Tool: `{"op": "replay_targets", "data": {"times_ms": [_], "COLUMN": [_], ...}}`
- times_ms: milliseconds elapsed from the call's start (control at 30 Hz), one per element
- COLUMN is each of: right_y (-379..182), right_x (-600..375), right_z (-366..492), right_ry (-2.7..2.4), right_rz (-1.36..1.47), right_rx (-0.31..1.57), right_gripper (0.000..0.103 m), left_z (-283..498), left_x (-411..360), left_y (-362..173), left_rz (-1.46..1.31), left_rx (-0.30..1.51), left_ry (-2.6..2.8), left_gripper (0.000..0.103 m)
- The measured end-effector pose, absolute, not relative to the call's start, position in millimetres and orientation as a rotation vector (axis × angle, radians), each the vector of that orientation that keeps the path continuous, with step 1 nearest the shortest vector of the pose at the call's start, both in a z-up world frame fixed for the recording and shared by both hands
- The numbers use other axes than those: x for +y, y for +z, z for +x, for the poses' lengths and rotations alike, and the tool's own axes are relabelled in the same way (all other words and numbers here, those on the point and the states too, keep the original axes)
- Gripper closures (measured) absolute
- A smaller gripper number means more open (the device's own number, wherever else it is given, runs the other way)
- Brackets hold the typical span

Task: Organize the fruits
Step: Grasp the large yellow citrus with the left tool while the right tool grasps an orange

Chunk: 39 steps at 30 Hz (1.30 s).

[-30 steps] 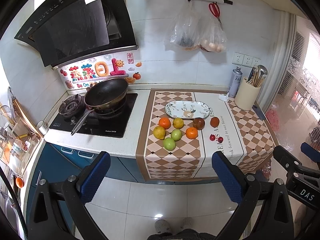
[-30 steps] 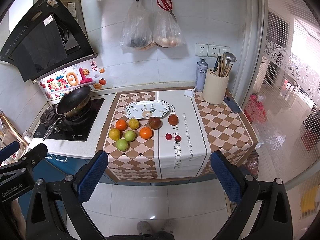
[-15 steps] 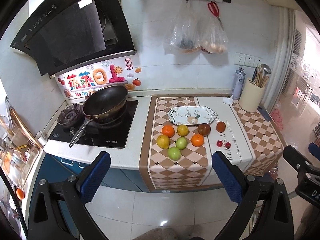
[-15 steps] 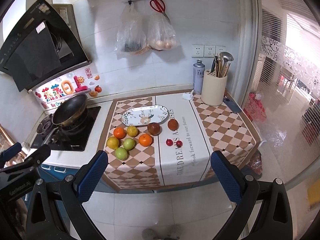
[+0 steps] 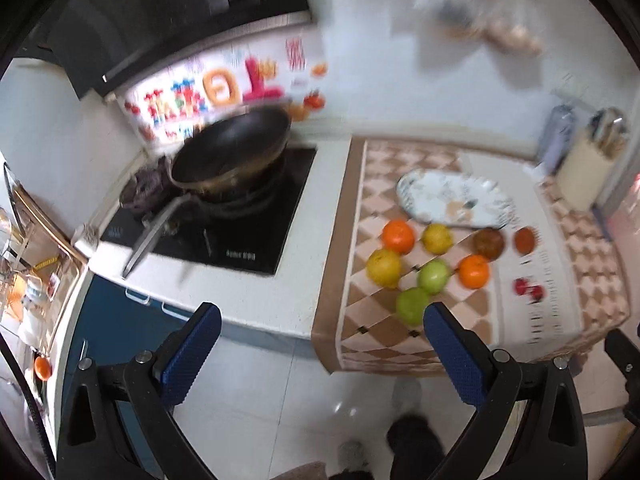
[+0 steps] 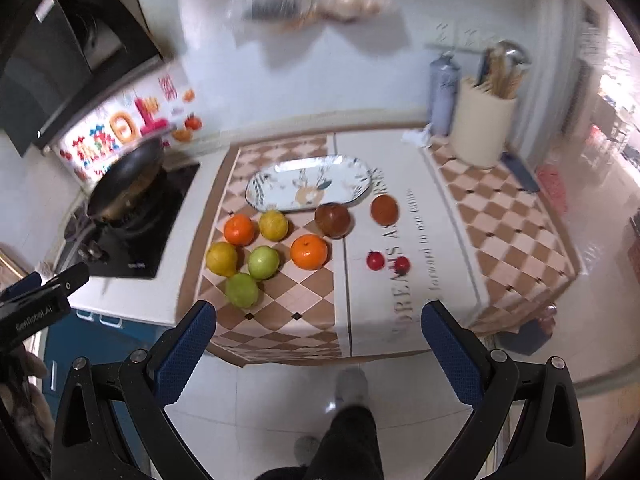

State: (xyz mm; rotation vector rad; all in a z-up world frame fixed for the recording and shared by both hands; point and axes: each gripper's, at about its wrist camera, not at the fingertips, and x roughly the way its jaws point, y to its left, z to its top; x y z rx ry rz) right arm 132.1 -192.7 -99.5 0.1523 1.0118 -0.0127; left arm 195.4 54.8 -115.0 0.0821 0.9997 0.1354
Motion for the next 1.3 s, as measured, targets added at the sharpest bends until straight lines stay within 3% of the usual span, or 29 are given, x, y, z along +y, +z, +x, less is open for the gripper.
{"op": "replay_targets", "data": {"times_ms": [333, 467, 800, 933, 1033, 1300], "right_y": [-235, -277, -329, -338, -345, -362], "right_x": [-210, -213, -198, -194, -192, -191], "right_z": [294, 330, 370, 377, 378, 383], "right_ry": [0.131, 0.198, 0.278, 0.281, 0.281, 0.284], "right_rz": [0.134, 0.153, 0.147, 0.14, 0.157, 0.257], "right_rx": [1.254, 1.356, 1.506, 1.529, 1.555, 1.614], "right_gripper": [0.0, 0.001, 0.002, 0.002, 0.003, 0.014], "left_z": [338, 377, 406, 408, 408, 403], "left_x": [36, 29, 30, 25, 21, 18], "left_y": [-246, -291, -353, -369, -376, -383], "left_rz": [-0.041, -0.099, -0.25, -0.256, -0.264, -0.25], "left_rx": [1.392, 1.511, 1.696, 1.729, 1.743, 1.723], "left_ry": [0.091, 0.109, 0.124, 0.111, 0.095, 0.083], "left_gripper": [0.0, 0.005, 0.007, 0.017, 0.032, 0.038]}}
